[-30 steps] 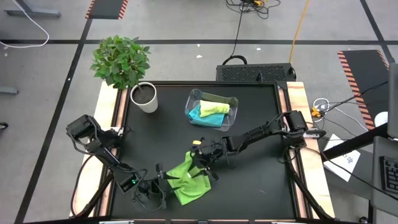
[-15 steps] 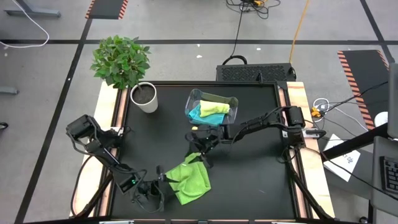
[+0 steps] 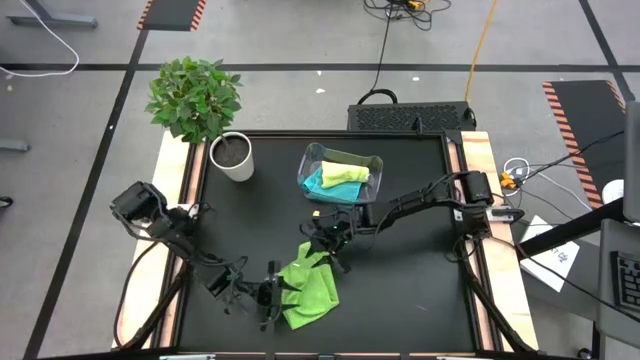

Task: Fold microfiber towels
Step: Fold the green towel

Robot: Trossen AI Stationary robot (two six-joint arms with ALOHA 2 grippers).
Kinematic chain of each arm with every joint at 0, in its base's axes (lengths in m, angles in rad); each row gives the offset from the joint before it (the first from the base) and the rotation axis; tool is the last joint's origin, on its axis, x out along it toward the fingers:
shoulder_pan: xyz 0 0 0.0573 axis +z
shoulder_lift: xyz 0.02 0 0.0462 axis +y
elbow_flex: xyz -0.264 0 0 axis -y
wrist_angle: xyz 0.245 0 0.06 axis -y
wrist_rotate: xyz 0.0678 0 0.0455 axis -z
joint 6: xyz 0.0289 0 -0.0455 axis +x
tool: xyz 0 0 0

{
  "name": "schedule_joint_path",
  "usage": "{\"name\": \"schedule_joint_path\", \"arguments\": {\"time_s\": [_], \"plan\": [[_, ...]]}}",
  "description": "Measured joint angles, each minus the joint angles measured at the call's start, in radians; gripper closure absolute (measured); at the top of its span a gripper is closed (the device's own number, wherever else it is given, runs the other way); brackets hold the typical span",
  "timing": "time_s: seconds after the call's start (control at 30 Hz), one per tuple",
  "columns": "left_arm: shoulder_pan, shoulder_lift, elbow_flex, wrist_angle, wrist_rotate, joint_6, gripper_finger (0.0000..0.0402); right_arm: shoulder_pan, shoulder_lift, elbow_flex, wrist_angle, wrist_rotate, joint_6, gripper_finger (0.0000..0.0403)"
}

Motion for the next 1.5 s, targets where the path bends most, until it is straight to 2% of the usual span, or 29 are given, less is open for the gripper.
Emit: {"name": "schedule_joint_path", "arguments": {"time_s": [0.17, 0.27, 0.4, 0.53, 0.63, 0.73, 0.9, 1.03, 1.27, 1.5], "plan": [[0.048, 0.0, 0.0, 0.026, 0.028, 0.044, 0.0227, 0.029, -0.143, -0.132, 0.051, 0.032, -0.051, 0.027], [0.074, 0.0, 0.0, 0.054, 0.063, 0.097, 0.0227, 0.052, -0.258, -0.274, 0.18, 0.049, -0.073, 0.0307], [0.127, 0.0, 0.0, 0.135, 0.143, 0.134, 0.0227, 0.061, -0.401, -0.47, 0.372, 0.053, -0.069, 0.0382], [0.195, 0.0, 0.0, 0.17, 0.246, 0.121, 0.0227, 0.055, -0.462, -0.584, 0.457, 0.056, -0.019, 0.0393], [0.246, 0.0, 0.0, 0.131, 0.261, 0.082, 0.0227, 0.053, -0.464, -0.597, 0.451, 0.054, -0.013, 0.0396], [0.296, 0.0, 0.0, 0.109, 0.331, 0.003, 0.0227, 0.055, -0.458, -0.599, 0.426, 0.053, -0.013, 0.0402], [0.315, 0.0, 0.0, 0.096, 0.384, -0.071, 0.0227, 0.055, -0.458, -0.599, 0.404, 0.052, -0.014, 0.0402], [0.306, 0.0, 0.0, 0.036, 0.419, -0.14, 0.0227, 0.055, -0.458, -0.599, 0.402, 0.052, -0.015, 0.0402], [0.269, 0.0, 0.0, -0.16, 0.409, -0.334, 0.0227, 0.055, -0.457, -0.599, 0.401, 0.052, -0.015, 0.0401], [0.175, 0.0, 0.0, -0.203, 0.366, -0.462, 0.0227, 0.055, -0.457, -0.6, 0.395, 0.051, -0.015, 0.0401]]}}
